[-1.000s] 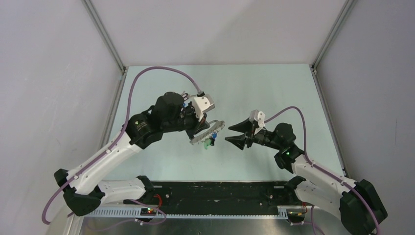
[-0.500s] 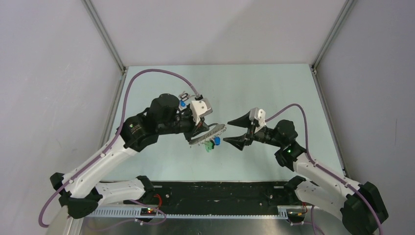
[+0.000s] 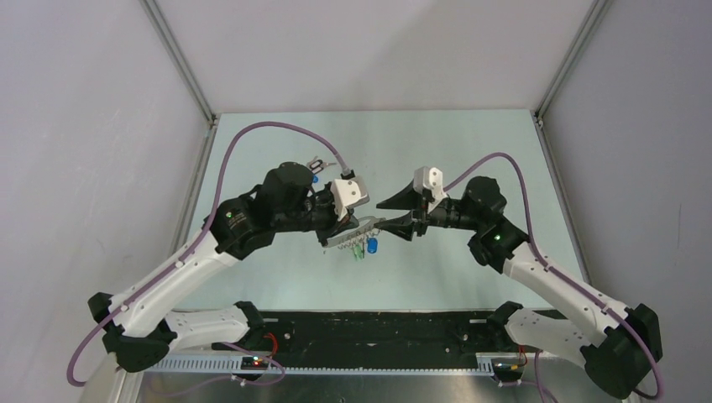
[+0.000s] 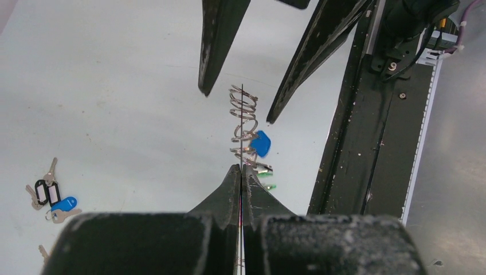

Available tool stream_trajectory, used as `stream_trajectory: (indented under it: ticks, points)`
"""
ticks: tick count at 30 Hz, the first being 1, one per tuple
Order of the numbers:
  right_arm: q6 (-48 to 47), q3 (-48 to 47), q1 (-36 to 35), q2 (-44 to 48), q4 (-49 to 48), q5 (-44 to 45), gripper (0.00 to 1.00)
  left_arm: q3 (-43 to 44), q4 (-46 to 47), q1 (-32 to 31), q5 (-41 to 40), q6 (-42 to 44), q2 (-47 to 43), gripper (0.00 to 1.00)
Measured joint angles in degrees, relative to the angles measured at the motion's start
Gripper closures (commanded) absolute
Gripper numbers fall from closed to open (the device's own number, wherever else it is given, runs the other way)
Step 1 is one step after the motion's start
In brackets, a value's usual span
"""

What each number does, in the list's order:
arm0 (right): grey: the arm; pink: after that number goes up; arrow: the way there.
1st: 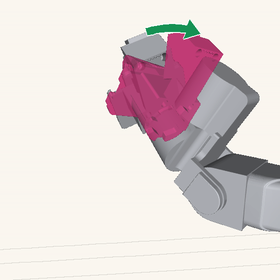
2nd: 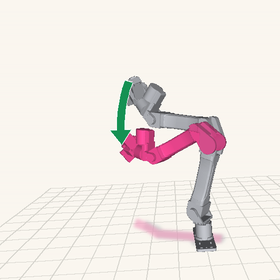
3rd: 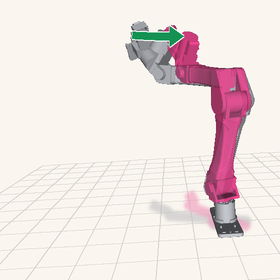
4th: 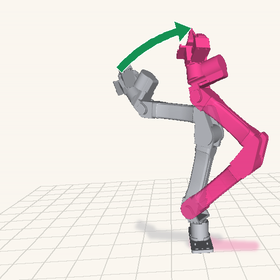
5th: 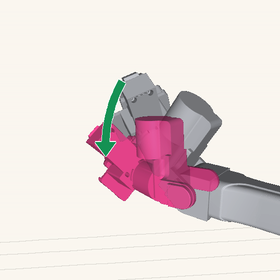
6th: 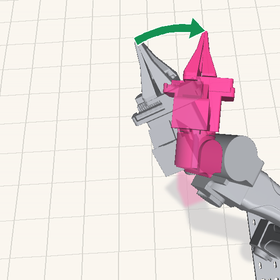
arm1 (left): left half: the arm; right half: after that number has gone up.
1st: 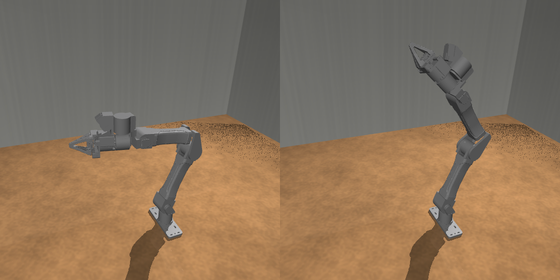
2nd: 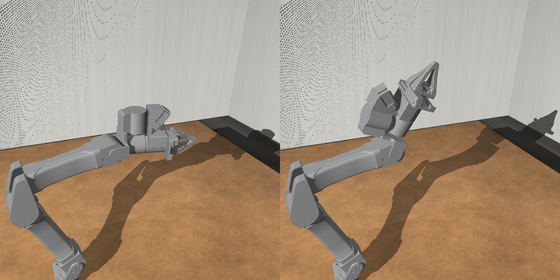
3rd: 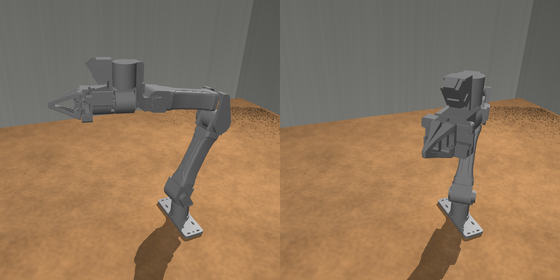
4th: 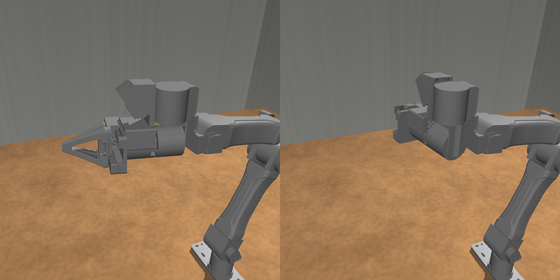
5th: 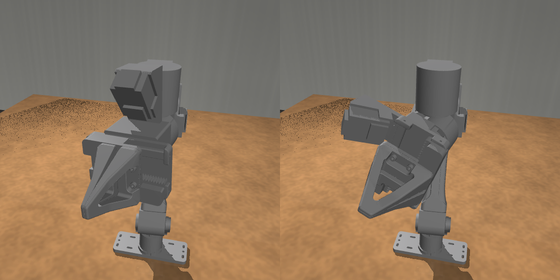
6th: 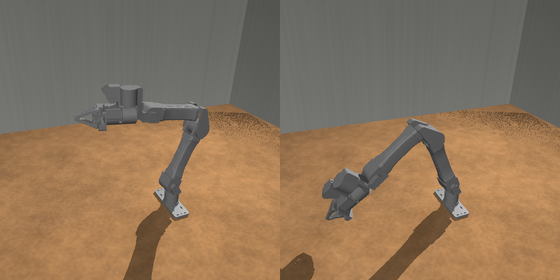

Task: Remove the keys from the keyring

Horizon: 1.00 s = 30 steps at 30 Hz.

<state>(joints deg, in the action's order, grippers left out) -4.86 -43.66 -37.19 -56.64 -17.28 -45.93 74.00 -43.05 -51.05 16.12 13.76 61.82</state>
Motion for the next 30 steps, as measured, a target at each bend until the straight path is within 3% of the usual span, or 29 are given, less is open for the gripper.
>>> stream_trajectory:
  ticks: [3,9,10,11,13,15,16,18,20,24,30]
  points:
    - [-1.9,-1.88,-1.57,-1.77,3.48,-0.15,0.53,0.28,0.0,-0.24,0.15,0.5,0.0,1.0]
    - [-6.08,-4.76,-4.26,-4.15,10.25,-0.04,0.68,0.39,0.0,-0.57,0.68,1.77,-0.31,1.0]
    - [-6.62,-4.94,-4.57,-4.35,10.75,0.0,0.76,0.39,-0.02,-0.61,0.74,1.84,-0.39,1.0]
    - [-7.1,-5.01,-4.83,-4.5,11.32,0.04,0.92,0.39,-0.04,-0.68,0.83,1.88,-0.46,1.0]
    - [-8.04,-5.03,-5.16,-4.7,12.02,0.42,1.0,0.39,-0.46,-0.83,1.18,1.95,-0.55,1.0]
    - [-8.31,-5.07,-5.55,-4.79,12.87,-0.02,1.0,0.39,-1.25,-0.96,1.25,2.82,-0.55,0.82]
    - [-8.28,-5.07,-5.79,-4.79,13.22,0.0,1.0,0.39,-1.44,-0.96,1.03,2.78,-0.61,0.67]
    - [-8.04,-5.09,-6.19,-4.76,13.31,0.92,1.0,0.39,-0.98,-0.96,-0.02,2.38,-0.72,0.47]
    - [-8.02,-5.11,-6.25,-4.74,14.43,3.13,1.0,0.37,0.66,-1.03,-1.51,1.27,-1.01,0.35]
    - [-8.02,-5.11,-5.86,-4.39,18.18,7.82,1.0,-2.71,6.8,-1.11,-5.77,-2.43,-5.35,0.22]
    - [-7.17,-5.11,-3.74,-1.03,20.65,13.6,1.0,-9.31,14.32,-1.14,-11.32,-7.85,-14.67,0.2]
